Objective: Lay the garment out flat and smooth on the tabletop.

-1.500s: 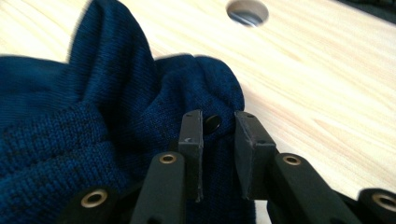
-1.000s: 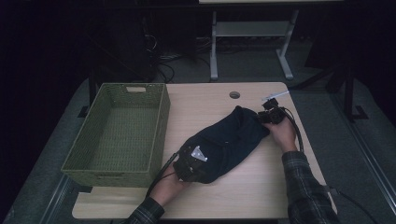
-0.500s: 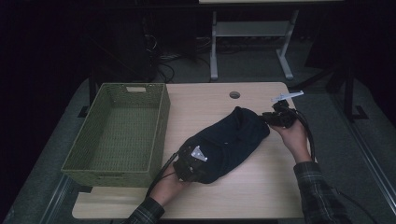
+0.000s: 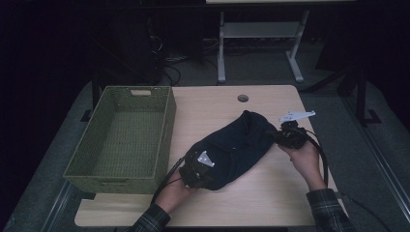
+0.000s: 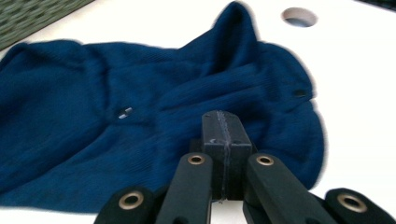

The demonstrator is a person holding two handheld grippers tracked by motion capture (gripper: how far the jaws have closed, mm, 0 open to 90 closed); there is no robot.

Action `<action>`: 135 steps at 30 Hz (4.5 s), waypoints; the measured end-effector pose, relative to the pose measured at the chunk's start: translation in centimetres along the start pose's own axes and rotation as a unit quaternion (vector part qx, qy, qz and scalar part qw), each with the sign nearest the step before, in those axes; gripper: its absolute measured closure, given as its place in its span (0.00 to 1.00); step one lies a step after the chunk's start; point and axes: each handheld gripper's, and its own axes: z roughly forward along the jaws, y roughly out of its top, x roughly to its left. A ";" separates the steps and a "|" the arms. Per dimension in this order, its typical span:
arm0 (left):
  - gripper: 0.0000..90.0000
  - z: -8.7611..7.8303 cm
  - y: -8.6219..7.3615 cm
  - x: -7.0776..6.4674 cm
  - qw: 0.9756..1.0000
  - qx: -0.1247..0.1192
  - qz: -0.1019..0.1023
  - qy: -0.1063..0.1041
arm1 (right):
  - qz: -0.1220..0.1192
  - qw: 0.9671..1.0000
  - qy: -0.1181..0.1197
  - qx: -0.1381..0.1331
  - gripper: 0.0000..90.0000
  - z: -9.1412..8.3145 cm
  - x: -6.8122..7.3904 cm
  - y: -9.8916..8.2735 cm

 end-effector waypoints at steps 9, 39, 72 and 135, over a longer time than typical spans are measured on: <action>0.97 0.0 0.0 -0.1 1.000 -0.001 -0.005 0.000 | -0.027 0.999 0.041 0.017 1.00 1.0 4.2 -2.1; 0.97 -0.5 1.4 0.9 1.000 0.002 -0.018 -0.007 | -0.059 0.993 0.070 0.076 1.00 5.0 8.7 -4.4; 1.00 4.5 10.9 10.2 0.995 0.022 -0.049 0.089 | -0.063 0.992 0.070 0.080 1.00 5.0 8.7 -4.3; 1.00 1.7 2.9 1.7 1.000 -0.010 -0.030 0.002 | 0.014 0.999 0.012 0.040 0.76 6.4 -3.0 3.2</action>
